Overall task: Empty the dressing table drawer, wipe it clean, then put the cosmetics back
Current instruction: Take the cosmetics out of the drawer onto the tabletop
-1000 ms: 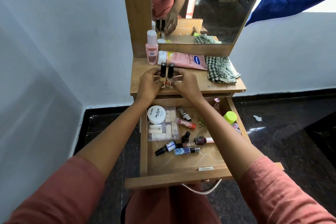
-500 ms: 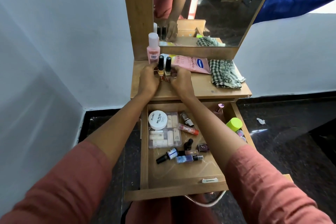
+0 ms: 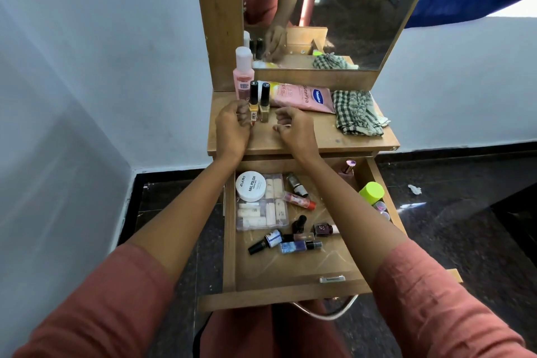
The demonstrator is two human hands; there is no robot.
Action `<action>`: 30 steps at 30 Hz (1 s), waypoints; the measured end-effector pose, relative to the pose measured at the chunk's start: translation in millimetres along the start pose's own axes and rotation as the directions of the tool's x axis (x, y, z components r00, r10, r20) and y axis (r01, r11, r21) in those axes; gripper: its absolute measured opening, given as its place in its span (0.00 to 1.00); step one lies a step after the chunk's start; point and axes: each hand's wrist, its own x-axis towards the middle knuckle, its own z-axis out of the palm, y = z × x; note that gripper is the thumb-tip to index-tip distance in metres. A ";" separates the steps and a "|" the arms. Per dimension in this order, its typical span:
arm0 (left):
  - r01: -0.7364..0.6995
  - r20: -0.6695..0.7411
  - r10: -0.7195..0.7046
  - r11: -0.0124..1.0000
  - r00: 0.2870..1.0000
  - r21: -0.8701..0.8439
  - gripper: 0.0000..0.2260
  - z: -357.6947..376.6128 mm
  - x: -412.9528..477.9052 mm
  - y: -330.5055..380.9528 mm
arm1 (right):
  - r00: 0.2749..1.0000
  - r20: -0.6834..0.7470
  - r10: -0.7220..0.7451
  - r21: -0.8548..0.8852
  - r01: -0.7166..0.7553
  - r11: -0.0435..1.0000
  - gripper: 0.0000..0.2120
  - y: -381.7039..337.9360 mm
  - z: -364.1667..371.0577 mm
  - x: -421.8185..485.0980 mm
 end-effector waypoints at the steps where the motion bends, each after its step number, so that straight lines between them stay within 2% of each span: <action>1: -0.004 -0.004 0.004 1.000 1.000 -0.007 0.11 0.0 -4.1 0.5 | 1.000 0.004 -0.004 -0.016 0.004 1.000 0.13 2.5 -4.4 -3.8; 5: -0.047 0.050 0.050 0.997 0.997 -0.057 0.11 5.5 -28.7 7.6 | 0.999 0.011 -0.038 -0.033 0.038 0.999 0.08 12.5 -26.8 -22.5; 10: -0.129 0.263 0.132 0.991 0.956 -0.029 0.09 25.8 -69.0 13.9 | 0.998 0.047 -0.049 -0.107 0.054 0.993 0.08 29.0 -57.8 -51.0; 15: -0.200 0.546 0.153 0.979 0.824 0.027 0.13 50.4 -98.2 8.0 | 0.995 0.049 0.083 -0.163 -0.074 0.984 0.08 54.2 -85.6 -82.6; 20: -0.250 0.693 0.102 0.961 0.713 0.116 0.13 68.5 -111.6 -3.1 | 0.979 0.132 0.158 -0.291 -0.114 0.950 0.08 77.9 -98.9 -115.2; 23: -0.258 0.717 0.061 0.951 0.694 0.169 0.12 74.9 -112.5 -9.5 | 0.956 0.211 0.202 -0.446 -0.089 0.891 0.09 93.1 -98.7 -130.8; 25: -0.254 0.724 0.031 0.946 0.690 0.202 0.12 75.2 -110.4 -14.4 | 0.910 0.311 0.272 -0.554 -0.059 0.830 0.13 99.4 -94.7 -135.3; 27: -0.247 0.728 0.007 0.943 0.685 0.224 0.11 74.5 -108.9 -17.1 | 0.867 0.397 0.302 -0.659 0.041 0.751 0.18 103.0 -89.5 -135.4; 30: -0.275 0.757 -0.014 0.927 0.654 0.255 0.10 77.8 -109.8 -14.3 | 0.843 0.461 0.278 -0.767 0.221 0.603 0.15 106.3 -80.9 -136.0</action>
